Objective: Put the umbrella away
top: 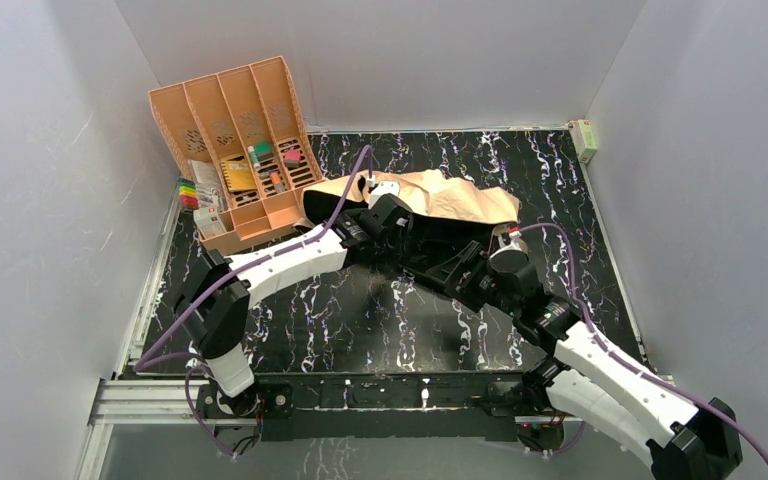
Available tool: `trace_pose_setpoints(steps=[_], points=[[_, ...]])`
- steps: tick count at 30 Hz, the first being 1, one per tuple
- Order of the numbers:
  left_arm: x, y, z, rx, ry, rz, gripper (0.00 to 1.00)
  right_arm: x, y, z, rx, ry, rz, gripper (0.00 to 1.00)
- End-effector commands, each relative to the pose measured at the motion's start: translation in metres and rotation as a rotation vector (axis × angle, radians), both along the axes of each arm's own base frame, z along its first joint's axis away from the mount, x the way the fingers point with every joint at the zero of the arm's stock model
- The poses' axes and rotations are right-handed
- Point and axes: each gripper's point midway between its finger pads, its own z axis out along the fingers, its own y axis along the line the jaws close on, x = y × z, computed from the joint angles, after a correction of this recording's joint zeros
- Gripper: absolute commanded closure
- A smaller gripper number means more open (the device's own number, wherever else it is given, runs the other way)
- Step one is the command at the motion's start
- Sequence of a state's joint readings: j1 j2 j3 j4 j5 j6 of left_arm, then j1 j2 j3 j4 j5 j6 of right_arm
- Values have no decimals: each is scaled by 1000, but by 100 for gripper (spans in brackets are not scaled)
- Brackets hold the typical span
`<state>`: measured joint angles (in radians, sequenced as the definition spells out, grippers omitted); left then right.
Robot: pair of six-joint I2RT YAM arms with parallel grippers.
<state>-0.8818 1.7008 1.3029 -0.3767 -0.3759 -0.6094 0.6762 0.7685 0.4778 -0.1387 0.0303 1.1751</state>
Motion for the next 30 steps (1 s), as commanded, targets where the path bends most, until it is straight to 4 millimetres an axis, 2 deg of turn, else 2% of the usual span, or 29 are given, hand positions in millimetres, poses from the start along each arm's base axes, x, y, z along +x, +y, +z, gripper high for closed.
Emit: trace_pose_setpoints(steps=[1,3,6,8,10,12,14,16,19,21,23,26,30], points=[[10,-20,21,-64,-48,-44,100,-6,-25,-13,-92,23,-63,20],[7,-25,17,-72,-34,-82,100,-4,-36,-7,-153,-13,-80,20],[3,-31,9,-68,-14,-145,98,7,-48,21,-274,-122,-71,20],[1,-35,7,-72,0,-182,80,15,-47,44,-360,-209,-10,20],[-3,-38,10,-85,5,-223,54,24,-43,61,-443,-259,56,20],[-8,-38,18,-105,2,-253,28,34,-43,69,-542,-241,105,17],[-16,-34,35,-143,-3,-285,16,44,-41,75,-616,-224,159,17],[-24,-29,54,-192,-7,-321,10,54,-36,85,-642,-244,212,16],[-35,-19,86,-273,-20,-377,7,74,-40,95,-651,-243,236,16],[-27,-1,102,-298,-43,-353,9,90,-52,97,-663,-229,209,17],[-11,19,109,-299,-62,-306,16,108,-68,94,-680,-196,154,19],[22,49,103,-272,-48,-216,30,130,-94,84,-705,-140,56,24],[66,77,100,-246,-75,-134,39,151,-130,55,-721,-45,-28,37]])
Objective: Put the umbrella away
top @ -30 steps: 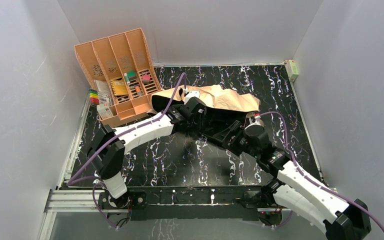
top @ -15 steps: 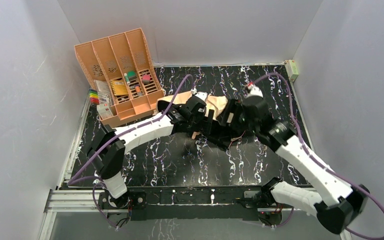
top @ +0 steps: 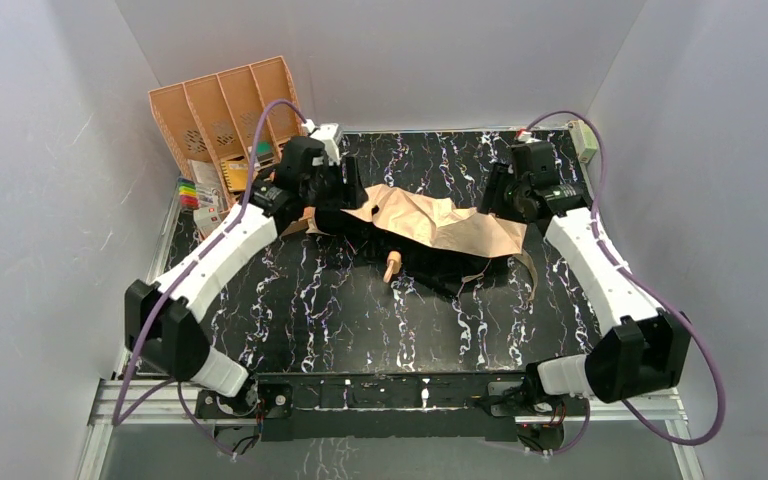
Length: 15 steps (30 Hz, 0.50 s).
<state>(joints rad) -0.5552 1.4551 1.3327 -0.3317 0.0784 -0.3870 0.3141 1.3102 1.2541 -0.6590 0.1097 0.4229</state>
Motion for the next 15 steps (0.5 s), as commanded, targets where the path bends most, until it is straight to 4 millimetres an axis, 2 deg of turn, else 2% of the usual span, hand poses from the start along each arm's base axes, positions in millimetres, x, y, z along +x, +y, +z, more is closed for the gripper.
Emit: trace_pose_setpoints(steps=[1,4,6,8,11,13,15], points=[[37,29,-16,54,33,48,42,25,-38,-12,-9,12,-93,41],[67,43,-22,83,30,91,59,36,-67,-36,-5,40,-180,52],[82,46,-38,130,50,97,67,40,-89,-54,-31,63,-247,57],[91,48,-51,173,65,98,73,42,-102,-68,-75,84,-295,60],[95,49,-74,216,101,89,78,45,-107,-87,-105,117,-305,70],[95,49,-89,230,129,84,80,45,-103,-98,-96,151,-283,80],[93,47,-103,234,161,68,82,43,-98,-110,-79,191,-260,84]])
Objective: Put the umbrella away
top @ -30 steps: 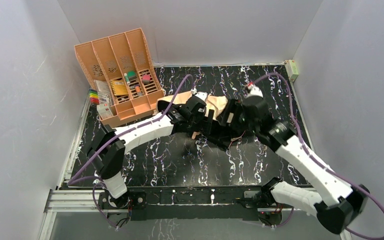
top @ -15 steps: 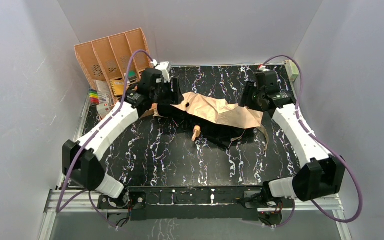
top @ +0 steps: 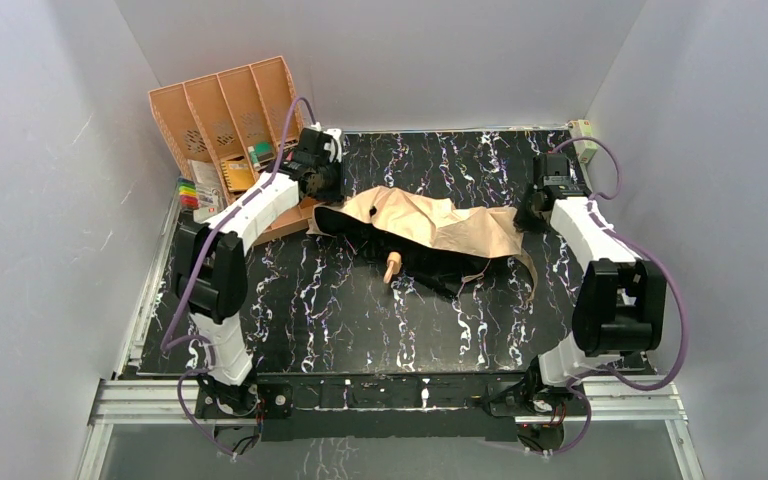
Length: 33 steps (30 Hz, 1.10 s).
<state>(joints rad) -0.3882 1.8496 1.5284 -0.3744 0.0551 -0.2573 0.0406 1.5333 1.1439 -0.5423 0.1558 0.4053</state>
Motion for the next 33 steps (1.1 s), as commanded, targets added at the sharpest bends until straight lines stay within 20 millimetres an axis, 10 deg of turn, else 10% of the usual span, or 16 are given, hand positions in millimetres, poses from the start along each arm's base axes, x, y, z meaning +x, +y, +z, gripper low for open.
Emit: trace_pose_setpoints(steps=[1,18,33], points=[[-2,-3,-9,20,27,-42,83,10,8,-12,23,-2,42,86],[-37,-95,-87,-27,188,-251,85,-28,91,-66,305,137,266,88],[-102,-180,-71,-244,215,-499,87,-58,195,-37,651,48,461,88]])
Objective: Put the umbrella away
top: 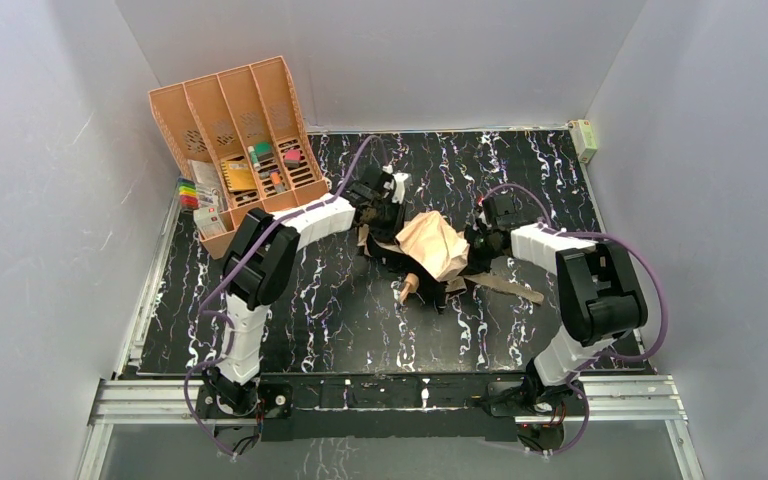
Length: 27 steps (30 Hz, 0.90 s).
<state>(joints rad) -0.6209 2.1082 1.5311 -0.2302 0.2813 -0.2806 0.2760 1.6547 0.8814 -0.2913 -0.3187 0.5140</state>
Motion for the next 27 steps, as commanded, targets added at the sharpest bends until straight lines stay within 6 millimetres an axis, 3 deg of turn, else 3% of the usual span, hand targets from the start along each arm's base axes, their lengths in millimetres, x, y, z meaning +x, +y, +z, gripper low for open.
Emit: trace_pose_setpoints(steps=[1,4,8,13,17,22,27], points=[[-41,-46,29,-164,42,-153,87,16,45,53,288,-158,48,88],[-44,-50,37,-201,35,-155,88,21,51,73,331,-219,71,87],[-25,-36,54,-236,10,-97,87,9,34,81,232,-222,66,79],[5,-10,85,-256,-48,-52,77,-16,-14,86,-26,-198,-6,70],[19,8,109,-243,-104,-34,71,-27,-53,103,-206,-242,-83,67],[27,27,136,-238,-171,-4,66,-19,-95,134,-391,-336,-206,62],[52,41,146,-190,-230,70,61,-1,-121,130,-490,-334,-305,57]])
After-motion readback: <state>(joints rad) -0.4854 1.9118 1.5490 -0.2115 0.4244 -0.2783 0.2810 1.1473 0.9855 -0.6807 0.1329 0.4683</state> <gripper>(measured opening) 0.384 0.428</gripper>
